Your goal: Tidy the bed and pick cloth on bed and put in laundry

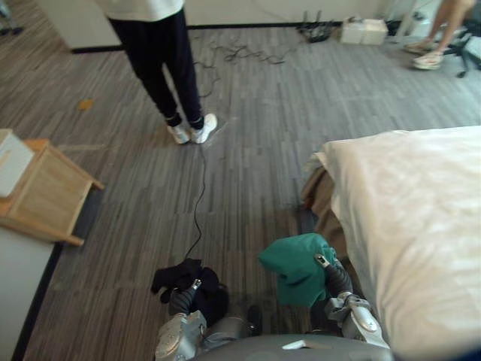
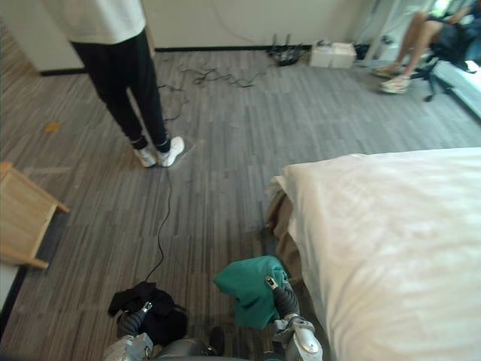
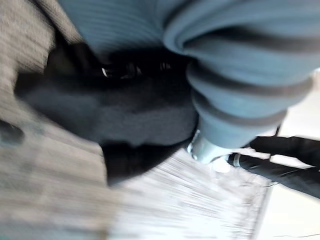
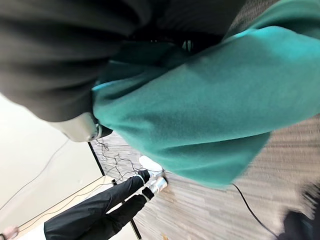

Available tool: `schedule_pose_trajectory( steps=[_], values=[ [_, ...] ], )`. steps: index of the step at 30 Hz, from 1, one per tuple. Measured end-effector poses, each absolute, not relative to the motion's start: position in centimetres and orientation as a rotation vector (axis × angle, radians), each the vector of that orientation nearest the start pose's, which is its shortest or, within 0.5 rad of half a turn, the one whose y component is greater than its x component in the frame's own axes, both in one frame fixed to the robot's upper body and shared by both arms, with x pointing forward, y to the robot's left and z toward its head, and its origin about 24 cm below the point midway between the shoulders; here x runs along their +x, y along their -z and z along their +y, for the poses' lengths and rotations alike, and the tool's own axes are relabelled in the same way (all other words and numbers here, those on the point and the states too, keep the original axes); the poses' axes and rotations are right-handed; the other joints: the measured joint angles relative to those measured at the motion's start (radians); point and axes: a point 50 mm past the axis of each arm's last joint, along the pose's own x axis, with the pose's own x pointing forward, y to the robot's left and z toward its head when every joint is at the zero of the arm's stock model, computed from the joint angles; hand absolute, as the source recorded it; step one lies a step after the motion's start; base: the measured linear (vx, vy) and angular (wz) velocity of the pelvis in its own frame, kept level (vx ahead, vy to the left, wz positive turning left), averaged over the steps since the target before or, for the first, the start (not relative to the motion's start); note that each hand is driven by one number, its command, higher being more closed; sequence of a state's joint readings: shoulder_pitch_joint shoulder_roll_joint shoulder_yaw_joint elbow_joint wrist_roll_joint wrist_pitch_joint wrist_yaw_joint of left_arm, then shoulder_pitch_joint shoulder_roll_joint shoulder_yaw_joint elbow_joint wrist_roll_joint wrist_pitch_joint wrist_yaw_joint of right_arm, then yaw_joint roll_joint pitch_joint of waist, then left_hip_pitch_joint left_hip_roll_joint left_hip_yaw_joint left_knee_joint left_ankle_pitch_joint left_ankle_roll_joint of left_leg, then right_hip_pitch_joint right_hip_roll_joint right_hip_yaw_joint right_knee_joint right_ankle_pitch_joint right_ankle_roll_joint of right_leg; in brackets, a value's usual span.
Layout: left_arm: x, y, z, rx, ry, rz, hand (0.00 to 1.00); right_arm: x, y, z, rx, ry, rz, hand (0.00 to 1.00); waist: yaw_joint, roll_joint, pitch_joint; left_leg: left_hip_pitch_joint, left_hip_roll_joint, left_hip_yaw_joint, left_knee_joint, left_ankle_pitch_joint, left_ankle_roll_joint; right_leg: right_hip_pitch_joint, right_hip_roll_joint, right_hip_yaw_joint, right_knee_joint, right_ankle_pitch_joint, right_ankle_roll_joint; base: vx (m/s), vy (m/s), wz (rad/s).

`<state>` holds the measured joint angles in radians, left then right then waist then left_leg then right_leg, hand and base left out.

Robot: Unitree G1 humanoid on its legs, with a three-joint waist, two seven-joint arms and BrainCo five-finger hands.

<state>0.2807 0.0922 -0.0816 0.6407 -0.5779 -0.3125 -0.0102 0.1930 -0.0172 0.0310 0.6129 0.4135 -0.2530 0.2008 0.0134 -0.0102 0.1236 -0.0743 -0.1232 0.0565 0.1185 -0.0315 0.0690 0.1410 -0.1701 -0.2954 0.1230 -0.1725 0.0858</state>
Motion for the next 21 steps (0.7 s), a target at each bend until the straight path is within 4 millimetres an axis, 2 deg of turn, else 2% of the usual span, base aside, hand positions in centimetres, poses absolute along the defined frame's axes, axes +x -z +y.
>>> schedule_pose_trajectory(
  steps=[2,3,6,7,17,18,20,21],
  values=[
    [12.0,11.2,18.3,-0.41,-0.276,0.554,1.0,15.3,10.3,-16.1,0.409,0.068,0.495,1.0,0.006,-0.003,0.004,0.052,0.008,0.036,-0.009,0.003,-0.001,0.04,0.003,-0.021,0.049,-0.001,0.0,0.07,0.003,0.78],
    [12.1,11.2,17.6,-0.415,-0.254,0.559,1.0,15.6,9.9,-16.0,0.414,0.063,0.477,1.0,0.007,0.01,0.009,0.059,0.018,0.035,0.014,-0.005,-0.014,0.039,0.019,-0.017,0.056,-0.032,-0.007,0.03,-0.021,0.54],
    [13.2,10.6,17.3,-0.405,-0.229,0.548,1.0,16.7,8.7,-16.1,0.413,0.052,0.408,1.0,0.005,-0.006,0.008,0.064,0.017,0.052,-0.014,-0.012,-0.024,0.026,0.021,0.003,0.032,-0.021,-0.031,-0.03,-0.035,0.27],
    [15.7,10.1,15.6,-0.362,-0.127,0.591,1.0,15.2,9.6,-15.9,0.46,0.087,0.467,1.0,-0.078,-0.002,0.034,0.144,0.065,0.138,-0.225,0.096,-0.027,0.036,0.064,-0.039,-0.004,-0.035,-0.048,0.0,0.0,0.07],
    [15.6,10.1,15.6,-0.36,-0.127,0.588,1.0,15.5,9.4,-15.8,0.462,0.082,0.46,1.0,-0.077,-0.002,0.034,0.148,0.06,0.144,-0.225,0.092,-0.022,0.037,0.059,-0.033,0.0,-0.035,-0.047,0.0,0.0,-0.02],
    [15.6,10.1,15.4,-0.361,-0.125,0.59,1.0,15.5,9.3,-15.8,0.465,0.08,0.463,1.0,-0.076,0.003,0.036,0.15,0.066,0.154,-0.225,0.069,-0.018,0.02,0.058,-0.02,0.038,-0.038,-0.043,-0.02,0.007,-0.28],
    [15.4,10.1,15.0,-0.357,-0.116,0.587,1.0,15.7,9.1,-16.0,0.46,0.072,0.459,1.0,-0.074,0.017,0.043,0.155,0.082,0.169,-0.224,0.057,-0.009,-0.068,0.044,-0.001,0.213,-0.042,-0.036,-0.01,0.054,-0.33],
    [15.4,9.8,15.1,-0.36,-0.115,0.57,1.0,15.9,8.8,-16.0,0.459,0.066,0.449,1.0,-0.074,0.019,0.045,0.163,0.084,0.187,-0.224,0.051,-0.006,-0.151,0.017,0.016,0.382,-0.042,-0.036,0.04,0.079,-0.2]
  ],
)
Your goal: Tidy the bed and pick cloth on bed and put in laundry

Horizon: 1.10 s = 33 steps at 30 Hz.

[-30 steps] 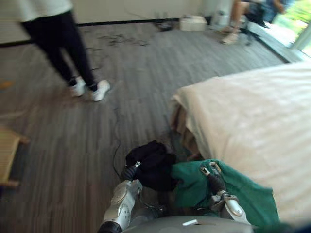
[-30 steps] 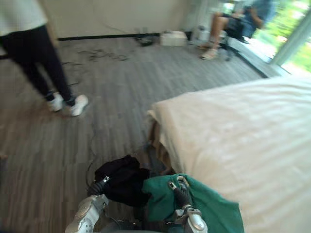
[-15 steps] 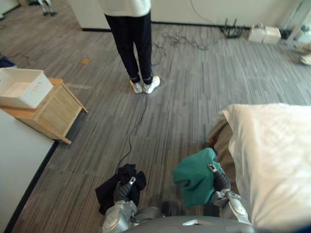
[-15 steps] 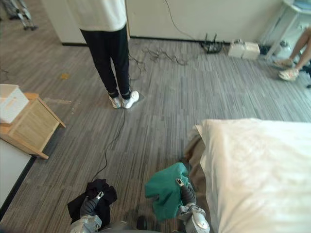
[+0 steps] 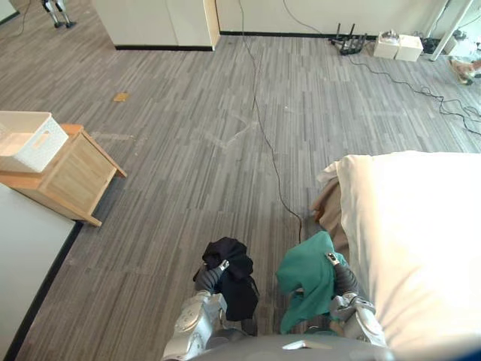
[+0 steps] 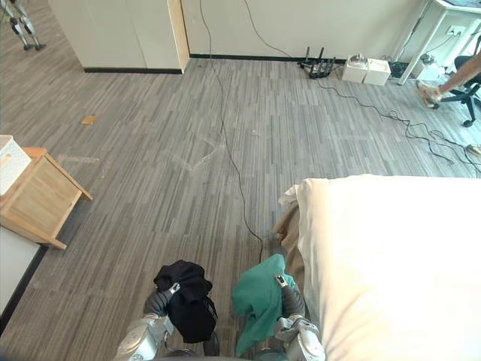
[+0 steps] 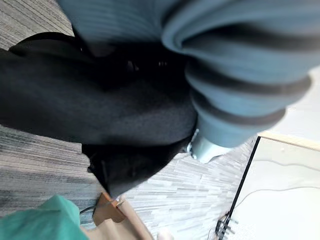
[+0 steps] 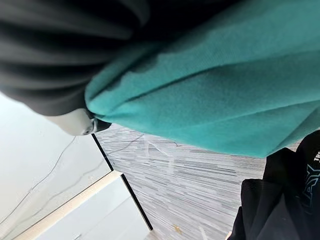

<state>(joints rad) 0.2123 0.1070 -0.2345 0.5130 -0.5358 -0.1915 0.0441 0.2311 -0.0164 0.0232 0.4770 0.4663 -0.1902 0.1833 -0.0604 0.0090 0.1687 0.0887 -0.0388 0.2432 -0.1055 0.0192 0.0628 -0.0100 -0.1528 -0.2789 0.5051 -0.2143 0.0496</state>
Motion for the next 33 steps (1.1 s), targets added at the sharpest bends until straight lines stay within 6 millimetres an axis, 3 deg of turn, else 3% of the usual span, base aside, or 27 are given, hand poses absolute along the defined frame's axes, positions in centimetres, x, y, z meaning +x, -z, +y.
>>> schedule_pose_trajectory(
  steps=[2,3,4,6,8,10,13,14,16,17,18,19,20,21,22,24,26,27,28,30,32,33],
  values=[
    [15.4,9.5,15.6,-0.357,-0.125,0.538,1.0,15.6,9.0,-15.6,0.462,0.05,0.465,1.0,-0.005,-0.023,0.015,0.022,-0.006,-0.019,0.004,-0.003,0.016,-0.084,-0.028,0.008,0.185,0.011,-0.005,0.1,0.023,0.05],
    [15.6,9.4,15.7,-0.367,-0.135,0.529,1.0,15.2,9.3,-15.3,0.465,0.046,0.488,1.0,-0.013,-0.018,0.022,0.027,0.004,-0.038,0.007,-0.003,0.019,-0.108,-0.018,0.017,0.197,-0.038,-0.005,0.13,-0.02,0.37],
    [16.0,9.2,15.9,-0.378,-0.142,0.513,1.0,14.7,9.6,-15.2,0.465,0.044,0.509,1.0,-0.017,-0.013,0.025,0.031,0.027,-0.061,0.007,-0.005,0.016,-0.123,0.009,0.015,0.149,-0.067,-0.006,0.11,-0.02,0.48],
    [16.5,8.9,16.0,-0.374,-0.139,0.495,1.0,14.1,9.9,-15.2,0.467,0.047,0.526,1.0,-0.017,-0.003,0.031,0.034,0.061,-0.098,0.029,-0.021,0.003,-0.14,0.04,0.015,0.035,-0.062,0.005,0.11,-0.057,0.55],
    [16.4,8.9,16.2,-0.366,-0.14,0.498,1.0,13.9,10.0,-15.0,0.466,0.038,0.536,1.0,-0.012,-0.002,0.032,0.039,0.086,-0.119,0.071,-0.06,-0.015,-0.158,0.043,0.014,-0.105,-0.001,0.02,0.15,-0.11,0.42],
    [15.7,9.3,16.6,-0.358,-0.148,0.514,1.0,13.9,10.0,-14.6,0.466,0.022,0.54,1.0,-0.005,-0.014,0.034,0.052,0.094,-0.124,0.127,-0.121,-0.044,-0.16,0.026,0.015,-0.249,0.103,0.027,0.2,-0.17,0.2],
    [14.7,9.5,16.8,-0.358,-0.149,0.523,1.0,13.9,10.0,-14.6,0.465,0.019,0.54,1.0,-0.005,-0.022,0.03,0.04,0.104,-0.127,0.255,-0.233,-0.07,-0.157,-0.001,0.025,-0.257,0.116,0.011,0.27,-0.246,0.17],
    [14.4,9.7,16.7,-0.362,-0.149,0.527,1.0,14.1,9.9,-14.7,0.46,0.015,0.536,1.0,-0.004,-0.011,0.025,0.015,0.125,-0.126,0.331,-0.29,-0.082,-0.176,0.003,0.025,-0.207,0.123,-0.021,0.43,-0.415,0.06],
    [13.6,10.1,16.2,-0.384,-0.159,0.552,1.0,14.3,9.7,-15.5,0.429,0.004,0.536,1.0,-0.002,0.05,-0.003,0.005,0.211,-0.113,0.395,-0.356,-0.103,-0.192,0.068,0.005,-0.151,0.071,-0.064,0.49,-0.38,0.02],
    [13.5,10.1,15.7,-0.402,-0.16,0.553,1.0,14.6,9.5,-15.7,0.423,-0.003,0.529,1.0,0.0,0.078,-0.007,-0.069,0.271,-0.081,0.625,-0.348,-0.106,-0.179,0.104,-0.01,-0.153,0.033,-0.093,0.51,-0.259,0.1],
    [13.8,10.0,15.5,-0.419,-0.163,0.544,1.0,14.9,9.4,-15.8,0.418,-0.007,0.527,1.0,-0.001,0.091,-0.001,-0.114,0.309,-0.068,0.757,-0.305,-0.093,-0.151,0.121,-0.017,-0.161,0.016,-0.104,0.53,-0.252,0.11],
    [13.8,10.0,15.2,-0.443,-0.173,0.539,1.0,15.2,9.2,-16.0,0.409,-0.018,0.522,1.0,0.005,0.088,0.02,-0.165,0.359,-0.061,0.929,-0.259,-0.098,-0.084,0.148,-0.017,-0.19,0.009,-0.116,0.54,-0.26,-0.02],
    [13.8,10.0,15.2,-0.446,-0.174,0.54,1.0,15.2,9.2,-16.0,0.408,-0.02,0.521,1.0,0.008,0.085,0.025,-0.178,0.37,-0.061,0.974,-0.261,-0.102,-0.065,0.155,-0.017,-0.198,0.004,-0.119,0.43,-0.185,-0.19],
    [13.6,10.1,15.0,-0.452,-0.165,0.542,1.0,15.4,9.1,-16.1,0.407,-0.018,0.516,1.0,0.026,0.076,0.03,-0.227,0.387,-0.063,1.118,-0.276,-0.114,0.034,0.168,-0.018,-0.243,-0.01,-0.133,0.54,-0.214,-0.19],
    [13.8,10.0,15.0,-0.453,-0.157,0.534,1.0,15.6,8.9,-16.2,0.408,-0.018,0.5,1.0,0.028,0.061,0.033,-0.265,0.367,-0.061,1.121,-0.282,-0.121,0.088,0.17,-0.013,-0.286,-0.011,-0.131,0.53,-0.189,-0.2],
    [14.5,9.3,14.8,-0.46,-0.143,0.498,1.0,16.3,8.2,-16.6,0.421,-0.03,0.456,1.0,0.031,0.056,0.035,-0.334,0.302,-0.052,1.019,-0.288,-0.125,0.145,0.169,0.004,-0.348,-0.011,-0.131,0.57,-0.127,-0.24],
    [15.3,8.7,14.6,-0.466,-0.132,0.465,1.0,17.0,7.6,-16.7,0.426,-0.044,0.42,1.0,0.054,0.046,0.043,-0.365,0.221,-0.028,0.826,-0.287,-0.122,0.187,0.149,0.03,-0.392,-0.016,-0.14,0.42,0.024,-0.37],
    [15.6,8.5,14.4,-0.47,-0.129,0.452,1.0,17.0,7.5,-16.7,0.427,-0.052,0.415,1.0,0.057,0.034,0.05,-0.376,0.166,0.0,0.674,-0.253,-0.115,0.213,0.13,0.033,-0.416,-0.019,-0.14,0.4,0.075,-0.23],
    [15.9,8.3,14.2,-0.485,-0.14,0.445,1.0,16.7,7.4,-16.6,0.431,-0.06,0.414,1.0,0.056,0.033,0.05,-0.382,0.132,0.043,0.494,-0.17,-0.114,0.237,0.122,0.03,-0.442,-0.027,-0.125,0.4,0.087,-0.17],
    [16.1,8.1,13.9,-0.502,-0.163,0.438,1.0,16.1,7.3,-16.6,0.436,-0.075,0.414,1.0,0.051,0.047,0.05,-0.379,0.113,0.095,0.249,-0.027,-0.115,0.291,0.129,0.03,-0.469,-0.057,-0.073,0.45,0.158,-0.09],
    [16.0,8.2,13.6,-0.512,-0.17,0.453,1.0,15.2,7.7,-16.6,0.44,-0.07,0.443,1.0,0.061,0.049,0.045,-0.371,0.122,0.169,0.236,0.075,-0.03,0.363,0.13,0.023,-0.479,-0.102,-0.038,0.49,0.2,0.11],
    [16.1,8.1,13.3,-0.517,-0.173,0.455,1.0,15.1,7.7,-16.5,0.442,-0.071,0.445,1.0,0.049,0.019,0.045,-0.372,0.12,0.234,0.281,0.059,0.001,0.368,0.1,-0.004,-0.471,-0.111,-0.023,0.48,0.175,0.38]
  ],
)
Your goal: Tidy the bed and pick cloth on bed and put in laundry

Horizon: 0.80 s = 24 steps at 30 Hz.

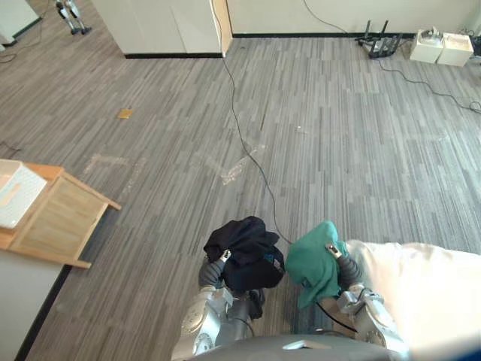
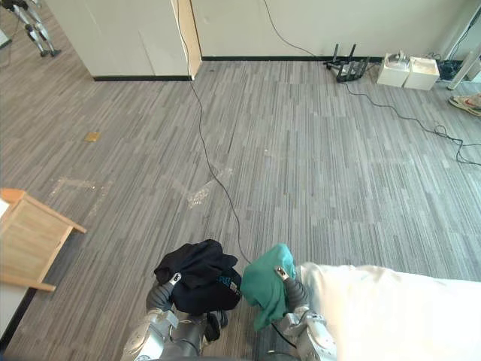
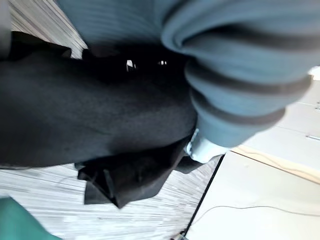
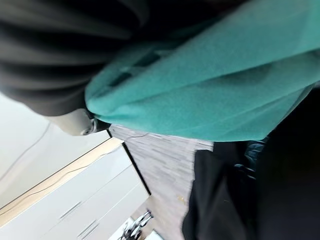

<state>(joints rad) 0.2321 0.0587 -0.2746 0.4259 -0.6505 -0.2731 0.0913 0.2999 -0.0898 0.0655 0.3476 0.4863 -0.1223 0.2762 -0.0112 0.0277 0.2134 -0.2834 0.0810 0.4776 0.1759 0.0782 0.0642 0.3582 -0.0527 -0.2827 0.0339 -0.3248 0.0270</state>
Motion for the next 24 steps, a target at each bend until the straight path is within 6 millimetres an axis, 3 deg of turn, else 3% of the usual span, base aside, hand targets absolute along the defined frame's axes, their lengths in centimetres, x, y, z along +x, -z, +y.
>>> schedule_pose_trajectory(
  steps=[4,6,7,8,10,12,14,15,17,18,19,20,24],
  values=[
    [17.3,7.5,12.1,-0.553,-0.148,0.427,1.0,16.0,7.4,-16.7,0.439,-0.077,0.439,1.0,0.01,-0.014,-0.002,0.001,-0.042,0.029,0.105,-0.101,0.125,-0.003,-0.075,-0.045,0.133,0.048,0.083,0.47,0.228,0.43],
    [17.0,7.7,12.5,-0.544,-0.16,0.43,1.0,16.0,7.4,-16.6,0.447,-0.074,0.444,1.0,0.018,-0.031,-0.018,0.037,-0.074,0.003,0.149,-0.17,0.129,-0.044,-0.129,-0.05,0.333,0.095,0.152,0.55,0.309,0.48],
    [16.9,7.7,12.8,-0.527,-0.16,0.427,1.0,16.2,7.4,-16.4,0.455,-0.075,0.44,1.0,0.026,-0.044,-0.028,0.058,-0.093,-0.013,0.15,-0.195,0.129,-0.092,-0.161,-0.047,0.474,0.135,0.17,0.54,0.28,0.55],
    [16.8,7.7,13.1,-0.51,-0.16,0.422,1.0,16.6,7.2,-16.2,0.458,-0.083,0.428,1.0,0.03,-0.057,-0.034,0.09,-0.116,-0.042,0.141,-0.225,0.124,-0.191,-0.211,-0.025,0.709,0.227,0.183,0.45,0.207,0.54],
    [16.6,7.8,13.5,-0.468,-0.154,0.425,1.0,16.8,7.2,-15.8,0.463,-0.092,0.425,1.0,0.025,-0.058,-0.035,0.149,-0.136,-0.086,0.126,-0.25,0.108,-0.305,-0.263,-0.024,0.948,0.193,0.164,0.38,0.146,0.58],
    [16.3,7.9,13.7,-0.455,-0.158,0.434,1.0,16.1,7.9,-15.6,0.475,-0.077,0.453,1.0,0.015,-0.051,-0.034,0.246,-0.146,-0.146,0.084,-0.259,0.096,-0.388,-0.271,-0.039,1.013,0.126,0.128,0.39,0.11,0.84],
    [16.5,7.9,13.9,-0.445,-0.155,0.431,1.0,15.4,8.1,-15.4,0.475,-0.069,0.462,1.0,0.003,-0.049,-0.034,0.306,-0.148,-0.218,0.059,-0.264,0.087,-0.47,-0.25,-0.048,0.957,0.083,0.113,0.36,0.034,1.05],
    [16.8,7.8,14.1,-0.434,-0.147,0.431,1.0,15.1,8.2,-15.4,0.475,-0.059,0.461,1.0,-0.002,-0.046,-0.032,0.339,-0.146,-0.264,0.042,-0.268,0.08,-0.519,-0.23,-0.049,0.865,0.06,0.092,0.34,-0.042,1.1],
    [17.3,7.8,14.3,-0.418,-0.129,0.444,1.0,14.7,8.3,-15.5,0.478,-0.035,0.458,1.0,-0.005,-0.037,-0.026,0.393,-0.14,-0.328,0.026,-0.282,0.056,-0.575,-0.211,-0.053,0.656,0.064,0.086,0.34,-0.088,0.92],
    [17.4,7.9,14.4,-0.41,-0.124,0.454,1.0,14.4,8.4,-15.5,0.485,-0.019,0.464,1.0,-0.006,-0.034,-0.024,0.41,-0.137,-0.346,0.022,-0.288,0.046,-0.585,-0.203,-0.053,0.554,0.09,0.086,0.37,-0.152,0.91],
    [17.4,8.1,14.7,-0.393,-0.122,0.471,1.0,14.1,8.5,-15.4,0.495,-0.001,0.467,1.0,-0.007,-0.041,-0.023,0.442,-0.127,-0.377,0.027,-0.309,0.016,-0.589,-0.19,-0.05,0.281,0.202,0.103,0.36,-0.17,0.87],
    [17.3,8.2,14.9,-0.387,-0.123,0.476,1.0,14.1,8.5,-15.2,0.497,-0.002,0.464,1.0,-0.009,-0.045,-0.023,0.448,-0.12,-0.378,0.044,-0.329,0.005,-0.597,-0.19,-0.043,0.197,0.238,0.108,0.34,-0.205,0.96],
    [14.8,9.2,15.9,-0.372,-0.149,0.535,1.0,14.4,8.2,-14.8,0.497,-0.01,0.453,1.0,0.004,-0.046,-0.026,0.495,-0.06,-0.425,0.205,-0.535,-0.038,-0.608,-0.163,0.081,0.203,0.276,0.097,0.43,-0.34,0.4]
  ],
)
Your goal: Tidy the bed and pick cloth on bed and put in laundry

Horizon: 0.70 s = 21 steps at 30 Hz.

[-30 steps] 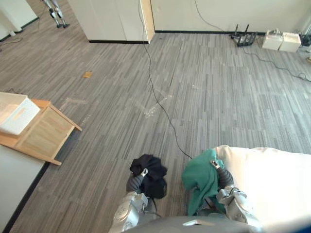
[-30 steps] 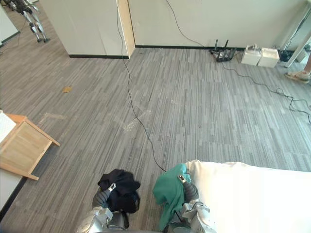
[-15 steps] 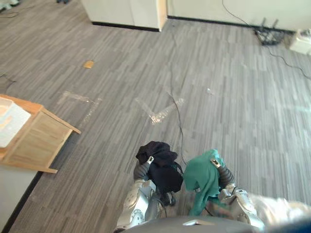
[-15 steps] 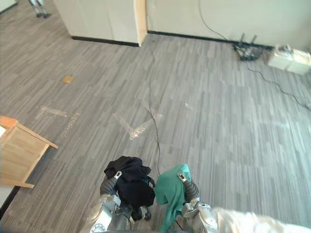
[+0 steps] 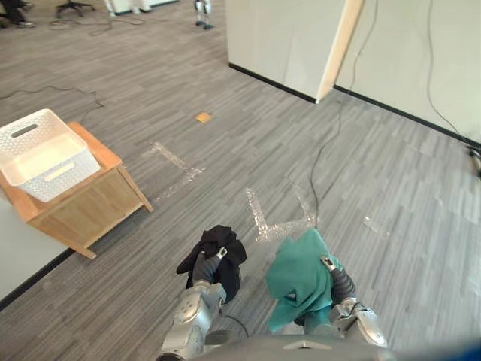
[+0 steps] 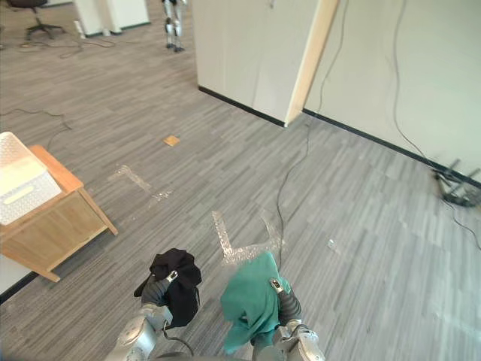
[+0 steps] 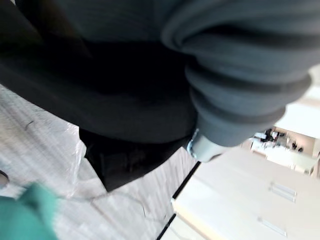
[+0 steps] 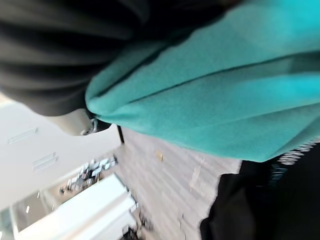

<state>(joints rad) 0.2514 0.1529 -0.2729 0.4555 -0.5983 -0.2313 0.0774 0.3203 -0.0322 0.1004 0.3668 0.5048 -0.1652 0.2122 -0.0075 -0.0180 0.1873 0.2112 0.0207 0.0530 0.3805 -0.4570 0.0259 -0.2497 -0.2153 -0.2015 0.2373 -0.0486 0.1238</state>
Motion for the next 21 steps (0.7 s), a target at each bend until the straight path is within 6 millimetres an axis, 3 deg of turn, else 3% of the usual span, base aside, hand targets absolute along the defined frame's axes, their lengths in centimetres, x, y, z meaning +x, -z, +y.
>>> schedule_pose_trajectory(
  steps=[1,2,3,4,6,7,9,11,14,16,18,20,21],
  values=[
    [14.5,9.4,15.8,-0.377,-0.15,0.547,1.0,14.6,8.2,-15.0,0.49,-0.009,0.449,1.0,0.001,0.018,0.001,0.001,0.023,-0.009,0.023,-0.033,-0.012,-0.02,0.022,0.014,0.043,0.051,-0.036,0.59,-0.492,0.29],
    [14.1,9.8,15.6,-0.382,-0.149,0.566,1.0,14.7,8.1,-15.5,0.48,0.006,0.446,1.0,-0.005,0.06,-0.014,0.007,0.081,-0.022,0.02,-0.065,-0.031,-0.059,0.071,0.021,0.136,0.068,-0.066,0.51,-0.399,0.28],
    [13.9,10.0,15.3,-0.393,-0.151,0.579,1.0,14.7,8.1,-15.8,0.468,0.01,0.448,1.0,-0.01,0.08,-0.026,0.034,0.12,-0.024,-0.011,-0.068,-0.035,-0.057,0.099,0.006,0.165,0.053,-0.101,0.69,-0.429,0.39],
    [13.3,10.4,15.1,-0.412,-0.17,0.595,1.0,15.0,8.0,-15.9,0.463,0.009,0.44,1.0,-0.009,0.12,-0.038,0.023,0.157,-0.001,0.047,-0.019,-0.048,-0.057,0.122,-0.031,0.209,-0.02,-0.132,0.61,-0.367,0.33],
    [14.0,10.0,14.2,-0.446,-0.146,0.566,1.0,15.9,7.6,-16.3,0.455,0.012,0.412,1.0,-0.026,0.126,-0.028,-0.121,0.206,0.029,0.34,0.159,-0.03,-0.012,0.137,-0.053,0.197,-0.068,-0.148,0.57,-0.384,0.31],
    [14.1,9.9,13.8,-0.464,-0.133,0.551,1.0,16.5,7.2,-16.6,0.448,0.007,0.392,1.0,-0.023,0.126,-0.008,-0.204,0.238,0.035,0.502,0.172,-0.056,0.063,0.163,-0.063,0.132,-0.073,-0.156,0.43,-0.277,0.18],
    [14.2,9.6,13.5,-0.479,-0.114,0.53,1.0,17.1,6.8,-16.8,0.446,-0.018,0.364,1.0,0.001,0.113,0.005,-0.285,0.218,0.052,0.597,0.16,-0.076,0.187,0.182,-0.064,0.028,-0.08,-0.17,0.5,-0.269,-0.04],
    [14.6,9.0,13.4,-0.488,-0.106,0.495,1.0,17.3,6.5,-17.1,0.441,-0.041,0.345,1.0,0.017,0.106,0.008,-0.355,0.177,0.09,0.527,0.159,-0.078,0.277,0.197,-0.068,-0.066,-0.083,-0.172,0.49,-0.215,-0.07],
    [15.5,7.9,13.2,-0.496,-0.096,0.431,1.0,17.3,6.0,-17.2,0.438,-0.064,0.32,1.0,0.022,0.096,0.012,-0.409,0.107,0.21,0.169,0.183,-0.07,0.373,0.205,-0.089,-0.156,-0.085,-0.17,0.45,-0.114,0.06],
    [15.9,7.7,12.8,-0.495,-0.095,0.426,1.0,16.8,6.3,-17.1,0.44,-0.066,0.339,1.0,0.017,0.081,0.016,-0.409,0.061,0.314,-0.129,0.306,-0.061,0.431,0.195,-0.12,-0.196,-0.099,-0.149,0.55,-0.031,0.1],
    [16.2,7.5,12.5,-0.501,-0.1,0.418,1.0,16.0,6.3,-17.4,0.436,-0.058,0.345,1.0,0.006,0.076,0.019,-0.434,0.071,0.409,-0.216,0.371,-0.057,0.488,0.194,-0.153,-0.224,-0.12,-0.114,0.46,0.049,0.32],
    [16.5,7.3,12.5,-0.501,-0.097,0.411,1.0,15.4,6.2,-17.8,0.425,-0.051,0.35,1.0,-0.004,0.078,0.018,-0.46,0.096,0.507,-0.212,0.413,-0.023,0.541,0.192,-0.201,-0.229,-0.147,-0.069,0.49,0.113,0.45],
    [16.4,7.4,12.6,-0.502,-0.1,0.413,1.0,15.1,6.3,-18.0,0.417,-0.049,0.359,1.0,-0.003,0.064,0.009,-0.456,0.097,0.55,-0.194,0.475,0.031,0.568,0.176,-0.224,-0.228,-0.167,-0.036,0.52,0.134,0.44]
  ],
)
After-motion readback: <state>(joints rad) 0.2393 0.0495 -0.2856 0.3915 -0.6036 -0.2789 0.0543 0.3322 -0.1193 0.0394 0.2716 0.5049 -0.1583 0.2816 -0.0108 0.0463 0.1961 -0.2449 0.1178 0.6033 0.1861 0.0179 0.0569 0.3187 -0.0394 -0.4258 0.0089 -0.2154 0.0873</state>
